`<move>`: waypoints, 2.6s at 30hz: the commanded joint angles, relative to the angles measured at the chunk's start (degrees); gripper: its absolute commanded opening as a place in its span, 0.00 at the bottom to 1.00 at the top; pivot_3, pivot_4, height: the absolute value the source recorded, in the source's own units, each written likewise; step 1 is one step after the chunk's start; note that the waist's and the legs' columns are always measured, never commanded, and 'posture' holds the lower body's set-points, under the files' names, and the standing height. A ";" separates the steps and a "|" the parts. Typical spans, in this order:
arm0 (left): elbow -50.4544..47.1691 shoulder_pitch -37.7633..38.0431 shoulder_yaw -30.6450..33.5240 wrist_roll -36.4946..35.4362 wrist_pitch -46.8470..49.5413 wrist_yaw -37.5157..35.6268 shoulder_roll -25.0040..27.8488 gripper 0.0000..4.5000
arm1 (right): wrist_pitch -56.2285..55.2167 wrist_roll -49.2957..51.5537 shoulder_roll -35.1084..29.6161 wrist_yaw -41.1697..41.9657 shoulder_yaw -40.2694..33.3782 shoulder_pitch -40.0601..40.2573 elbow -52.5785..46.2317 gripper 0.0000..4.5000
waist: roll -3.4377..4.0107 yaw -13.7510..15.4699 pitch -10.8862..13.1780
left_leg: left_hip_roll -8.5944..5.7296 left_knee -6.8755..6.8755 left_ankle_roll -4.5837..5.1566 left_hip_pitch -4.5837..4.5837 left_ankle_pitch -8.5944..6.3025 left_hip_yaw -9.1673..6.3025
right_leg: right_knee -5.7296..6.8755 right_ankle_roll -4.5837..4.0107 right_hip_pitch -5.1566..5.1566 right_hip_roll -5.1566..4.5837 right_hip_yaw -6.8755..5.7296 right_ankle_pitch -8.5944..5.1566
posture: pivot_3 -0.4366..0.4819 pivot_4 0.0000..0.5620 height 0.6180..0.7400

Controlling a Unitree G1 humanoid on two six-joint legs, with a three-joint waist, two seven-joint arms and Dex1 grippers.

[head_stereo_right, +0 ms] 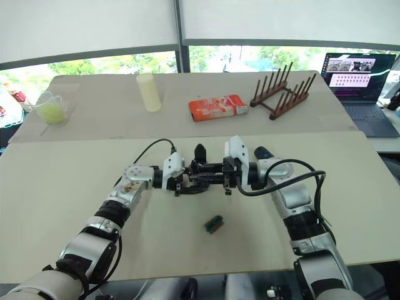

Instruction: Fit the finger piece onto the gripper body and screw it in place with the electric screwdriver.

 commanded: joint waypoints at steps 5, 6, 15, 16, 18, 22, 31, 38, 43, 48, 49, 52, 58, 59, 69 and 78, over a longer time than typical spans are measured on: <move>-2.26 -0.25 0.13 -0.30 0.17 -0.33 -0.12 0.52 | -3.86 -1.77 0.70 1.86 -0.22 -2.73 3.55 0.09 | 0.00 -0.03 0.00 | 0.00 -0.01 0.00 0.00 0.00 0.00 | 0.00 0.00 0.00 0.01 -0.01 0.00 | 0.48 0.27 1.00; -2.33 -0.25 0.13 -0.29 0.18 -0.32 -0.14 0.52 | -3.92 -1.84 0.64 2.20 -0.21 -2.81 3.95 0.09 | 0.00 -0.07 0.00 | 0.00 -0.01 0.00 0.00 0.00 0.00 | 0.00 0.00 0.00 0.00 -0.01 0.00 | 0.48 0.27 1.00; -2.10 -0.30 0.25 -0.08 -0.17 -0.04 -0.03 0.52 | -6.63 -3.83 0.73 4.52 1.66 -0.94 4.94 0.09 | 0.01 -0.07 -0.01 | -0.01 0.00 0.00 0.01 0.00 0.00 | 0.01 0.00 0.01 0.00 -0.01 0.00 | 0.48 0.27 1.00; -2.08 -0.31 0.28 -0.08 -0.20 0.00 -0.04 0.52 | -6.36 -3.89 0.81 4.51 1.88 -0.69 4.96 0.09 | 0.02 -0.07 -0.01 | 0.00 0.00 0.00 0.01 0.00 0.00 | 0.01 0.00 0.01 0.00 -0.01 0.00 | 0.48 0.27 1.00; -2.03 -0.41 0.34 -0.11 -0.16 0.11 -0.13 0.52 | -5.25 -3.96 0.91 4.41 2.25 -0.35 5.17 0.09 | 0.02 -0.07 -0.01 | 0.00 0.00 0.00 0.02 0.00 0.00 | 0.01 0.00 0.02 0.00 -0.01 0.00 | 0.48 0.27 1.00; -1.96 -0.47 0.39 -0.15 -0.22 0.28 -0.29 0.52 | -5.26 -5.06 1.25 3.74 2.54 -0.85 7.31 0.09 | 0.03 -0.08 -0.02 | 0.00 0.00 0.00 0.04 0.00 0.00 | 0.01 0.00 0.03 0.00 -0.01 0.00 | 0.48 0.27 1.00; -2.19 -0.45 0.49 -0.24 0.04 0.41 -0.12 0.52 | -7.99 -6.02 0.41 9.62 3.38 -1.98 14.24 0.09 | 0.06 -0.12 -0.04 | 0.00 0.00 0.00 0.17 0.00 0.00 | 0.00 0.00 0.18 0.01 0.00 0.00 | 0.48 0.27 1.00; -3.33 0.07 0.55 -0.38 0.68 0.58 0.32 0.52 | -6.47 -6.87 2.24 11.63 4.88 -4.47 19.77 0.09 | 0.13 -0.20 -0.17 | 0.01 -0.01 0.00 0.24 0.00 -0.02 | -0.01 0.00 0.26 -0.01 -0.01 0.00 | 0.48 0.27 1.00; -4.07 0.08 0.84 -0.60 1.59 1.04 0.57 0.52 | -5.54 -6.91 2.23 7.70 3.79 -1.14 16.85 0.09 | 0.25 -0.30 -0.28 | 0.02 -0.06 0.00 0.26 0.00 -0.02 | -0.01 0.00 0.27 -0.02 0.00 0.00 | 0.48 0.27 1.00; -4.29 0.15 0.88 -0.64 1.82 1.26 0.64 0.52 | -6.74 -7.01 1.56 5.19 2.95 1.73 14.59 0.09 | 0.36 -0.49 -0.44 | 0.02 -0.07 0.00 0.28 0.00 -0.03 | -0.01 0.00 0.27 -0.01 0.00 0.00 | 0.48 0.27 1.00; -4.30 0.14 0.89 -0.66 1.85 1.26 0.67 0.52 | -7.23 -7.39 1.30 5.84 3.40 1.55 15.07 0.09 | 0.38 -0.51 -0.46 | 0.02 -0.07 0.00 0.28 0.00 -0.03 | -0.01 0.00 0.27 -0.01 0.00 0.00 | 0.48 0.27 1.00; -4.35 0.13 0.95 -0.72 1.94 1.24 0.74 0.52 | -8.08 -8.63 1.43 7.90 4.92 -0.86 18.24 0.09 | 0.38 -0.60 -0.47 | 0.02 -0.09 0.00 0.28 0.00 -0.03 | -0.02 0.00 0.27 0.00 0.00 0.00 | 0.48 0.27 1.00; -4.82 0.27 0.82 -0.72 2.13 1.29 0.72 0.52 | -4.58 -9.59 1.33 13.91 8.96 -5.48 22.76 0.09 | 0.41 -0.76 -0.51 | 0.03 -0.09 0.00 0.32 0.00 -0.03 | -0.02 0.00 0.31 -0.02 0.01 0.00 | 0.48 0.27 1.00; -5.03 0.33 0.82 -0.77 2.25 1.37 0.66 0.52 | -4.43 -9.76 1.37 13.69 9.15 -5.60 23.09 0.09 | 0.40 -0.74 -0.52 | 0.03 -0.10 0.00 0.33 0.00 -0.03 | -0.02 0.00 0.31 -0.02 0.01 0.00 | 0.48 0.27 1.00; -5.77 0.85 0.97 -1.18 2.87 1.15 1.11 0.52 | 4.05 -7.00 -0.69 3.68 6.29 3.28 10.47 0.09 | 0.40 -0.65 -0.88 | 0.02 -0.21 0.00 0.34 -0.01 -0.05 | -0.04 0.00 0.32 -0.03 0.00 0.00 | 0.48 0.27 1.00; -5.05 0.36 1.28 -1.05 2.75 1.08 1.72 0.52 | -3.58 -9.26 -0.04 10.95 9.11 -0.66 17.77 0.09 | 0.38 -0.76 -0.91 | 0.03 -0.24 0.00 0.40 -0.01 -0.04 | -0.07 0.00 0.33 -0.02 0.02 -0.01 | 0.48 0.27 1.00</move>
